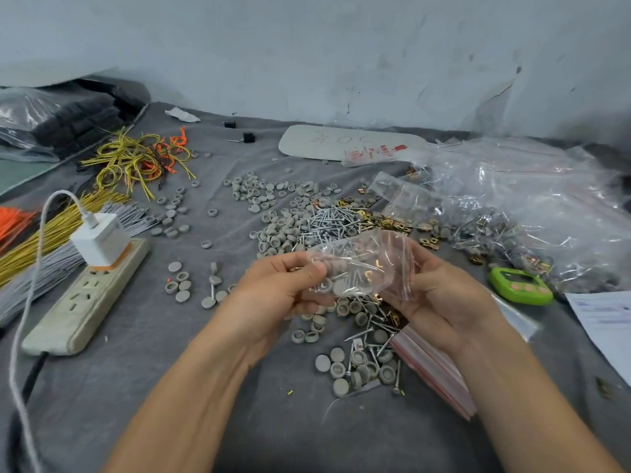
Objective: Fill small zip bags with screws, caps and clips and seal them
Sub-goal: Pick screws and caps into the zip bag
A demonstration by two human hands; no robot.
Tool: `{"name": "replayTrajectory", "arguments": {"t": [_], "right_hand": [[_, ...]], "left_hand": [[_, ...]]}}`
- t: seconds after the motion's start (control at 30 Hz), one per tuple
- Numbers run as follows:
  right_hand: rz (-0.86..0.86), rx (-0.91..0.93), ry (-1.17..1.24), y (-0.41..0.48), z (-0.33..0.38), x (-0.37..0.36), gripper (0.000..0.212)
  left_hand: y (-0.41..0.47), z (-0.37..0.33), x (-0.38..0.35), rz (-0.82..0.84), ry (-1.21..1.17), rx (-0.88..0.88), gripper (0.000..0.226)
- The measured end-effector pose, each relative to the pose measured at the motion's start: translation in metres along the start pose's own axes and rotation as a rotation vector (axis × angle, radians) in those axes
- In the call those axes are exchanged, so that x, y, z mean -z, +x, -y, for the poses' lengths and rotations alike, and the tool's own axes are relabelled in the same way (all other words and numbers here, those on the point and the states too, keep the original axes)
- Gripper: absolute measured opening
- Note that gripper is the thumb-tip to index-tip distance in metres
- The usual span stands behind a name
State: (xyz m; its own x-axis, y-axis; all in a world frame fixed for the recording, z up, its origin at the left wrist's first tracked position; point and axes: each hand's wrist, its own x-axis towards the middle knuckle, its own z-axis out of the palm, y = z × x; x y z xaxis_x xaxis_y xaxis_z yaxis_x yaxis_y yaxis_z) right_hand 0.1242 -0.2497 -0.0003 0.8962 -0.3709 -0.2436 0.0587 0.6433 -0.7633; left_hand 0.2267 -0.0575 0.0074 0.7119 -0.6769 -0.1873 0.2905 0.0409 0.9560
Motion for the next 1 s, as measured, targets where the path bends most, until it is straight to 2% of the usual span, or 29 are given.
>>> {"name": "replayTrajectory", "arguments": {"t": [0.07, 0.13, 0.3, 0.57, 0.77, 1.0], "right_hand": [[0.011, 0.01, 0.004, -0.004, 0.001, 0.003, 0.064], [0.012, 0.028, -0.01, -0.01, 0.004, 0.007, 0.063], [0.034, 0.029, -0.018, -0.022, 0.013, 0.014, 0.063], [-0.092, 0.001, -0.011, -0.03, 0.018, 0.021, 0.054], [-0.165, 0.021, -0.066, -0.024, 0.019, 0.023, 0.054], [-0.173, 0.029, -0.136, -0.016, 0.015, 0.017, 0.054]], "left_hand": [[0.001, 0.002, -0.003, -0.046, 0.006, -0.022, 0.028], [0.002, 0.002, -0.008, -0.068, -0.033, -0.023, 0.014], [0.001, 0.003, -0.017, -0.046, -0.022, 0.032, 0.044], [-0.002, 0.01, -0.021, 0.065, -0.106, 0.155, 0.059], [-0.005, 0.01, -0.021, 0.133, -0.1, 0.14, 0.066], [-0.012, 0.008, -0.016, 0.095, -0.104, 0.127, 0.063]]}}
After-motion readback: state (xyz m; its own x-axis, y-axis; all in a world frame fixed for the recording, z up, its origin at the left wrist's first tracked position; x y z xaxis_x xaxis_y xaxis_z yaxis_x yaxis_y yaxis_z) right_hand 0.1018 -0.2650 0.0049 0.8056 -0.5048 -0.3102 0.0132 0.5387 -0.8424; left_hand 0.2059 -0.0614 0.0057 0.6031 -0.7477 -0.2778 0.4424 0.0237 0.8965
